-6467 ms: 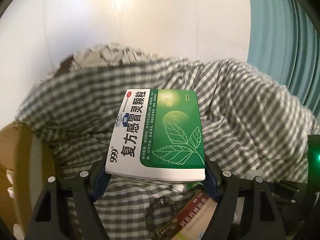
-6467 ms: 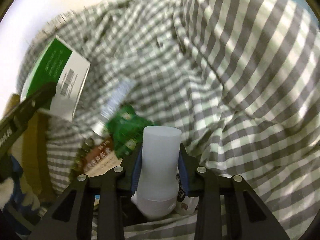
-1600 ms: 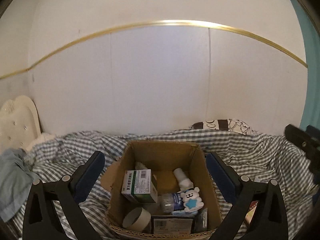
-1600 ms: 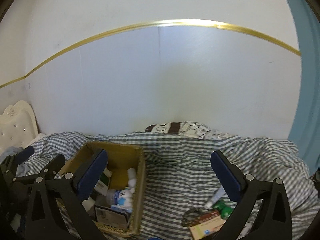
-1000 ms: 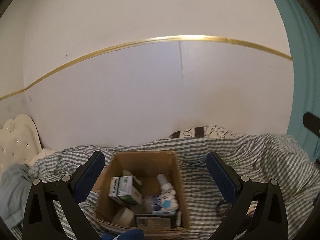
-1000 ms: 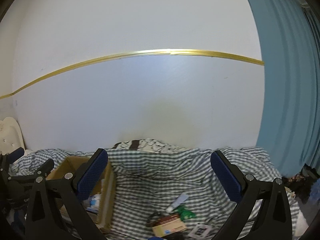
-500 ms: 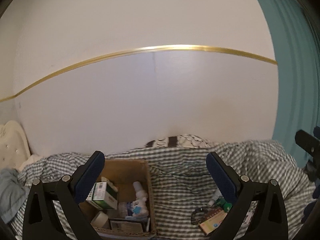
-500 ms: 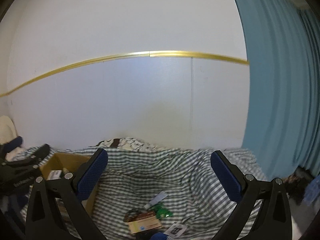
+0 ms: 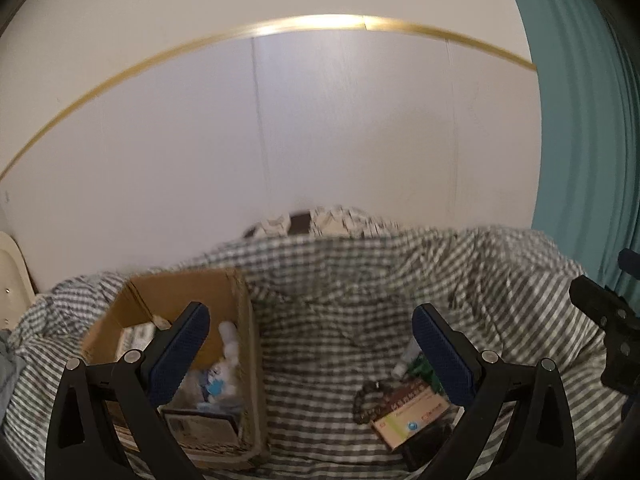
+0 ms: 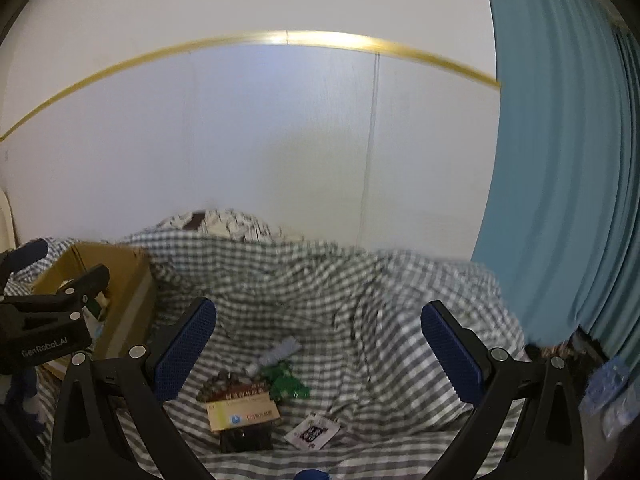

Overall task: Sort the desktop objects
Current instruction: 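Move both open grippers from the box back over the pile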

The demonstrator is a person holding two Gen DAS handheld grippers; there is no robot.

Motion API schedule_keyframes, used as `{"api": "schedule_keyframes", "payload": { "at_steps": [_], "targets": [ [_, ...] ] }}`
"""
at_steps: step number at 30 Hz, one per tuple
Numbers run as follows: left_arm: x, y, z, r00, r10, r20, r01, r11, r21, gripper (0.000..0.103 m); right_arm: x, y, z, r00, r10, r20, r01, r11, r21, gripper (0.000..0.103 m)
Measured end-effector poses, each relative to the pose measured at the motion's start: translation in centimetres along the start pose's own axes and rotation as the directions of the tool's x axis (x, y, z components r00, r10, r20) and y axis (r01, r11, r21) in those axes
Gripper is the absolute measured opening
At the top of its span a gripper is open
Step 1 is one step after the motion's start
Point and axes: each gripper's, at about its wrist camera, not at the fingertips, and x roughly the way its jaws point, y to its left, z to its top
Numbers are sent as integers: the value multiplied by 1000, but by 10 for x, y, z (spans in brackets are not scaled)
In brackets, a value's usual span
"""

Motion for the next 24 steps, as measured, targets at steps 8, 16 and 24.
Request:
{"api": "schedule_keyframes", "payload": {
  "at_steps": [8,16,24],
  "targets": [
    [62,-20,-43,988,-51,-146,59,997,46,103,50,-3,-33,991,31,-127,-27,999,36,103],
    [107,-36,-80,956,-121,-267,139,989,52,94,102,8,-70,964,79,-254,-70,997,44,87],
    [158,-49,-121,903,-176,-391,213,976,53,75,152,16,-102,912,120,-392,-108,993,52,71]
  ]
}}
